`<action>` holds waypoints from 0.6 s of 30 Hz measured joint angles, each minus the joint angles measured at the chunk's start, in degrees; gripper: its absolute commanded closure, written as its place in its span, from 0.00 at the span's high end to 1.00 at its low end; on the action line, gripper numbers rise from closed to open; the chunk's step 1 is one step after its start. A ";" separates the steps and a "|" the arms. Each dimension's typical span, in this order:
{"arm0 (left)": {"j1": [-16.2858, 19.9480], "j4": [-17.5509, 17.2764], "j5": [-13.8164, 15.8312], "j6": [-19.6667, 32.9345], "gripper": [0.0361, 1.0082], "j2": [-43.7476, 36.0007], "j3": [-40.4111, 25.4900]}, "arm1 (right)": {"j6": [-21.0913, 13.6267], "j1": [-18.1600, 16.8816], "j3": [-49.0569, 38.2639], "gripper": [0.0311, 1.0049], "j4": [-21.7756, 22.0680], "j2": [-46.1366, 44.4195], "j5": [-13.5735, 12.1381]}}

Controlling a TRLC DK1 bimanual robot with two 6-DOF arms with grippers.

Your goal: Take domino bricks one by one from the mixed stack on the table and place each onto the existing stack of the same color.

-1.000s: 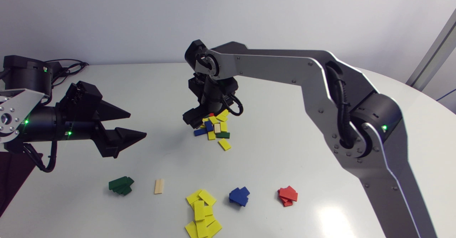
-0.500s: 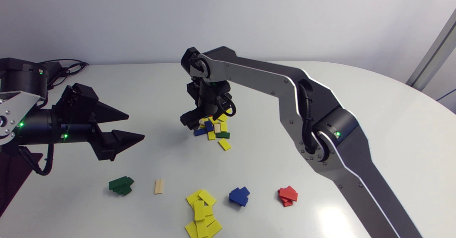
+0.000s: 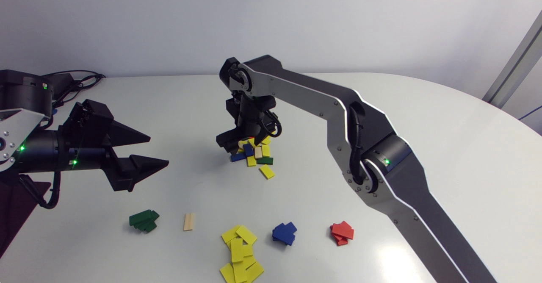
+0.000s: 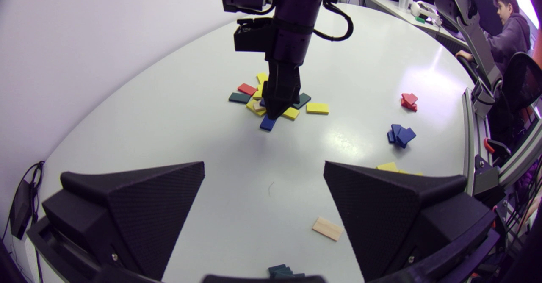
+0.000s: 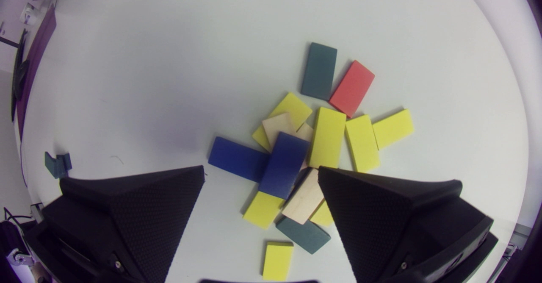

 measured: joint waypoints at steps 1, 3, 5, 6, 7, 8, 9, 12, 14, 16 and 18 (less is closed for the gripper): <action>0.04 -0.15 0.31 0.15 1.00 0.00 0.00 | 0.02 -0.22 0.00 0.93 -0.22 0.09 -0.02; 0.28 -0.37 0.74 0.22 1.00 0.00 0.00 | 0.02 -0.35 0.00 0.93 -0.52 0.31 -0.02; 0.37 -0.37 0.76 0.24 1.00 0.00 0.00 | 0.17 -0.42 0.02 0.93 -0.63 0.35 -0.02; 0.42 -0.37 0.76 0.24 1.00 0.00 0.00 | 0.20 -0.42 0.13 0.92 -0.74 0.35 -0.02; 0.46 -0.39 0.76 0.33 1.00 0.00 0.00 | 0.20 -0.39 0.31 0.91 -0.74 0.35 -0.02; 0.46 -0.46 0.79 0.42 1.00 0.00 0.00 | 0.20 -0.39 0.50 0.90 -0.81 0.37 -0.04; 0.55 -0.59 0.92 0.42 1.00 0.00 0.00 | 0.22 -0.39 0.87 0.90 -0.94 0.44 -0.04; 0.76 -1.01 0.92 0.42 1.00 0.00 0.00 | 0.26 -0.39 2.91 0.86 -2.21 1.14 -0.04; 0.76 -1.20 0.92 0.42 1.00 0.00 0.00 | 0.42 -0.39 5.05 0.84 -3.48 2.19 -0.04; 0.76 -1.40 0.98 0.44 1.00 0.00 0.00 | 0.42 -0.39 7.48 0.83 -5.07 3.56 -0.04; 0.90 -1.42 1.16 0.44 1.00 0.00 0.00 | 0.42 -0.39 9.64 0.83 -6.08 5.03 -0.24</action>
